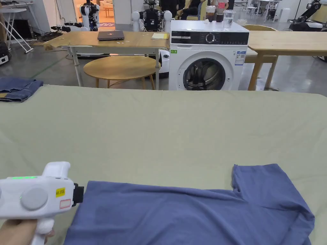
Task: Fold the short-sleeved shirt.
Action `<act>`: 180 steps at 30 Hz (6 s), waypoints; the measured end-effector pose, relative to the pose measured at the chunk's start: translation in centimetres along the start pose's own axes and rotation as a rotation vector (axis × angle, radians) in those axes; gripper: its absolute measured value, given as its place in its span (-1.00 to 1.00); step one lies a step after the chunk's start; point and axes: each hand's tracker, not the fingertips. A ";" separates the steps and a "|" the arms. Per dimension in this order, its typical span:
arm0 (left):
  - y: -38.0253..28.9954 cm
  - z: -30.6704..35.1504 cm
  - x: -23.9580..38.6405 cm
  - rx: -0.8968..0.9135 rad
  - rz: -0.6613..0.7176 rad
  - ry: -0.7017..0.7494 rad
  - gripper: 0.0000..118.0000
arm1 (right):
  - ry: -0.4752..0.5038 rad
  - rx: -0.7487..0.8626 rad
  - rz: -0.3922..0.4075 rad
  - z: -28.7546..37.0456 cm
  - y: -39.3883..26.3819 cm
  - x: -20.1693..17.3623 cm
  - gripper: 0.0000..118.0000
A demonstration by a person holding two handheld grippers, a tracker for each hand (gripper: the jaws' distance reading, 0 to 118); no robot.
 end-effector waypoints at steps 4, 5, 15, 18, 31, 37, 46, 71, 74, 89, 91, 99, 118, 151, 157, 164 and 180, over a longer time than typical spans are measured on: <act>2.7 -5.4 0.3 -0.121 -0.068 0.050 0.95 | -0.007 -0.023 0.012 -1.9 1.5 0.1 -1.00; 2.8 -5.9 0.7 -0.113 -0.068 0.061 0.95 | -0.010 -0.028 0.019 -2.2 1.7 0.0 -1.00; 1.9 -6.7 1.9 -0.101 -0.108 -0.021 -0.76 | -0.026 -0.073 0.046 -5.4 4.2 0.8 -1.00; 1.4 -6.4 1.7 -0.116 -0.047 -0.026 -1.00 | -0.017 -0.084 0.056 -7.1 5.9 1.0 -1.00; 1.8 -6.0 2.9 -0.141 -0.098 -0.011 -1.00 | -0.071 -0.242 0.123 -16.1 9.4 2.5 -0.79; 1.4 -3.9 3.1 -0.089 -0.143 0.016 -1.00 | -0.035 -0.148 0.144 -12.0 9.4 1.0 -1.00; -1.3 5.9 1.2 0.021 -0.109 -0.057 -1.00 | 0.042 0.009 0.123 0.2 6.6 0.8 -1.00; -18.8 13.8 -2.5 0.043 -0.125 -0.091 -1.00 | 0.087 -0.027 0.114 8.9 -10.6 3.4 -1.00; -18.5 13.7 -2.5 0.025 -0.128 -0.084 -0.33 | 0.073 -0.042 0.125 9.0 -10.4 3.1 -0.07; -17.4 16.3 3.2 0.178 -0.036 -0.011 -1.00 | 0.058 0.267 0.036 9.3 -9.1 -7.6 -1.00; -17.5 16.0 3.4 0.177 -0.014 -0.004 -1.00 | 0.060 0.259 0.047 8.6 -9.5 -9.3 -1.00; -16.1 16.6 0.1 0.132 0.092 -0.035 -1.00 | 0.030 0.285 0.117 8.1 -10.3 -12.8 -1.00; -11.1 8.6 -11.6 -0.394 0.310 -0.547 0.94 | 0.046 0.299 0.181 9.5 -11.1 -15.7 -1.00; -14.2 17.1 -17.6 -0.199 0.542 -0.376 -1.00 | 0.116 0.339 0.177 11.4 -8.8 -15.0 -1.00; -10.8 19.8 -11.9 -0.177 0.383 -0.395 -1.00 | 0.128 0.360 0.174 11.7 -8.6 -14.9 -1.00; -7.5 19.1 2.6 -0.263 0.073 -0.446 -1.00 | 0.113 0.373 0.153 12.7 -9.1 -13.7 -1.00; -12.7 9.7 15.3 -0.345 -0.034 -0.563 0.57 | 0.020 0.334 0.078 13.5 -10.9 -9.8 -1.00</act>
